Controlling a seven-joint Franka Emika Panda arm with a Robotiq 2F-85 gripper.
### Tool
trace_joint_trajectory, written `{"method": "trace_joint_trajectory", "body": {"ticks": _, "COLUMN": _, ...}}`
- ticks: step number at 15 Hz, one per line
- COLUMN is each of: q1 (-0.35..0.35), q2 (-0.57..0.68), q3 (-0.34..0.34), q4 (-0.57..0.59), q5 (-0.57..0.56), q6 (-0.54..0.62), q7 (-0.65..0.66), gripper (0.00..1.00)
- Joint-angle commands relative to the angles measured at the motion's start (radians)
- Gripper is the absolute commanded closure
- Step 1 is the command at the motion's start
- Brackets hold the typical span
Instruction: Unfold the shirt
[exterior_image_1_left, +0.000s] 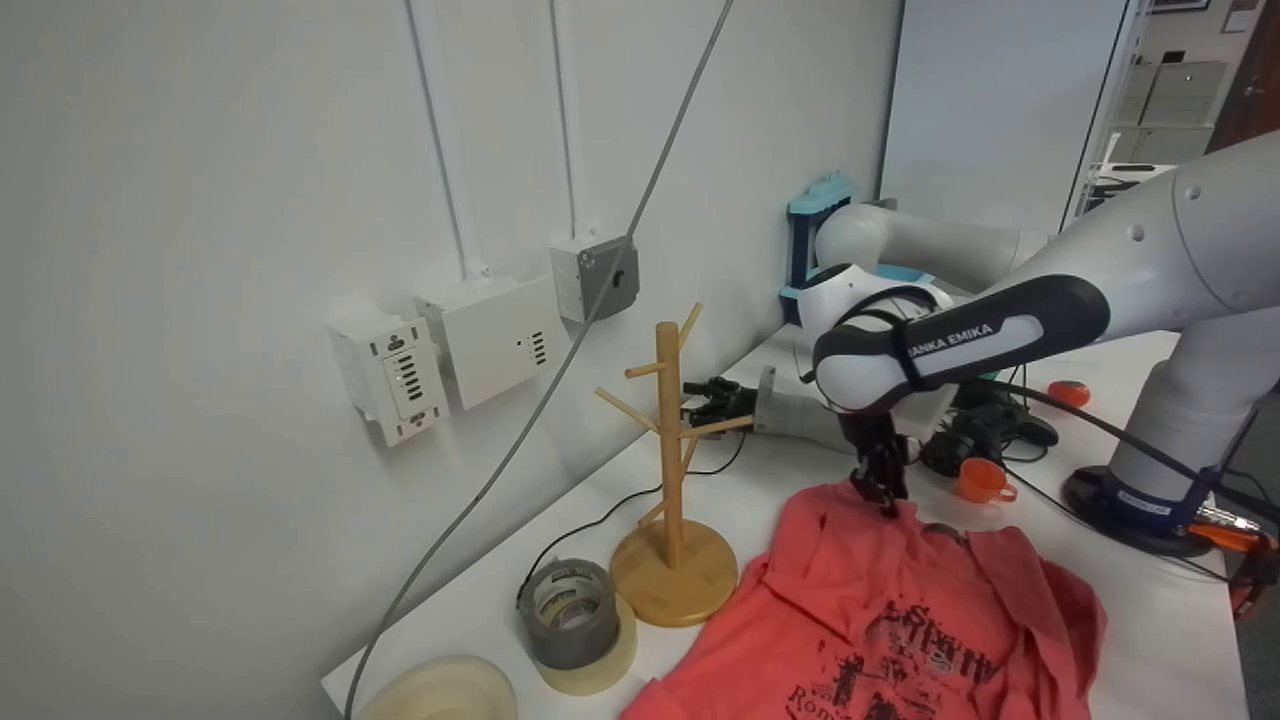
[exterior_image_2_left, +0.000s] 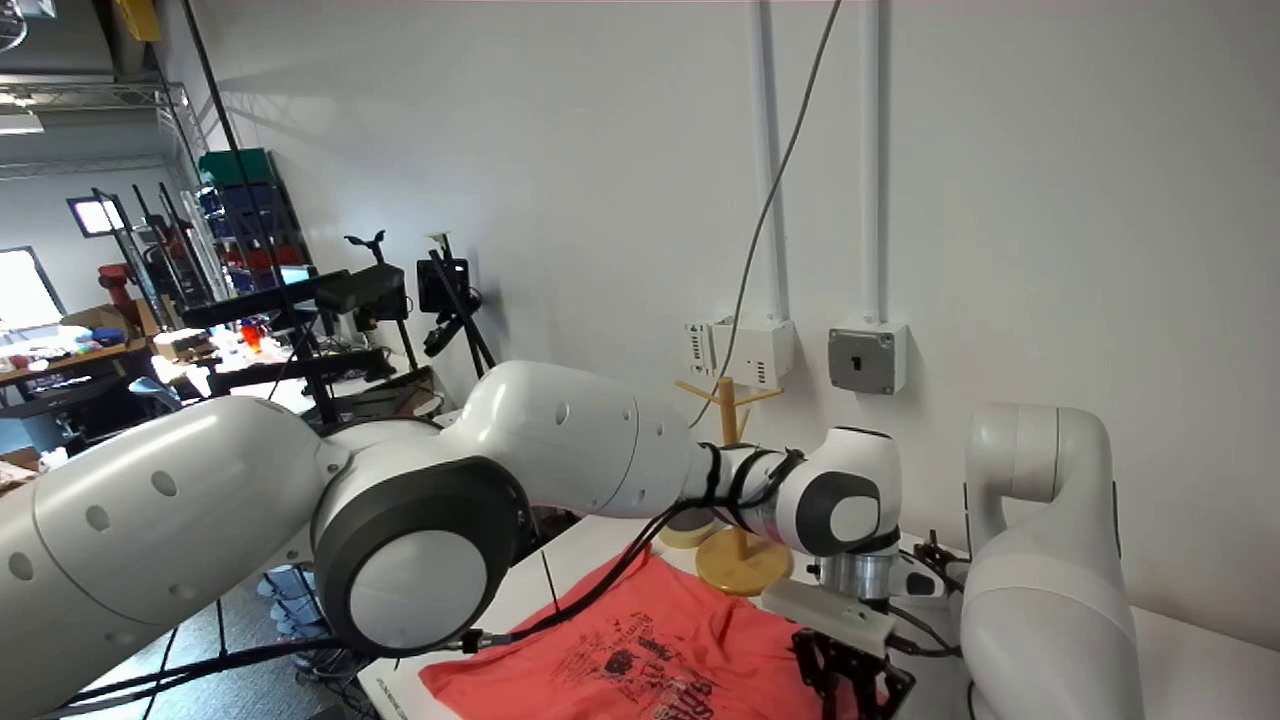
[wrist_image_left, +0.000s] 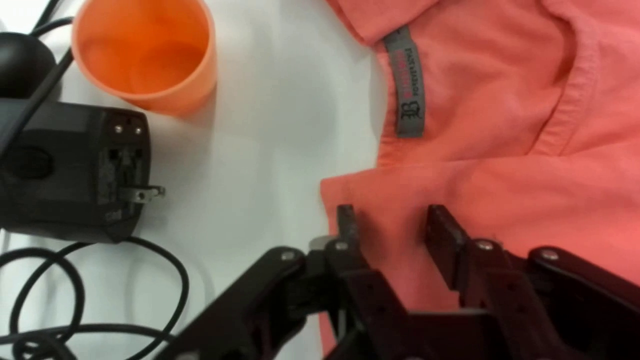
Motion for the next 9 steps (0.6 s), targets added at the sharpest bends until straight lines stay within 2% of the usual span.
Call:
{"method": "trace_joint_trajectory", "body": {"ticks": 1, "q1": 0.012, "q2": -0.001, "q3": -0.017, "q4": 0.024, "q5": -0.026, "q6": -0.023, "q7": -0.007, "gripper": 0.84}}
{"method": "trace_joint_trajectory", "body": {"ticks": 3, "q1": 0.014, "q2": -0.004, "q3": -0.017, "q4": 0.022, "q5": -0.031, "q6": -0.022, "q7": -0.006, "gripper": 1.00}}
{"method": "trace_joint_trajectory", "body": {"ticks": 9, "q1": 0.019, "q2": -0.007, "q3": -0.017, "q4": 0.019, "q5": -0.033, "q6": -0.022, "q7": -0.003, "gripper": 1.00}}
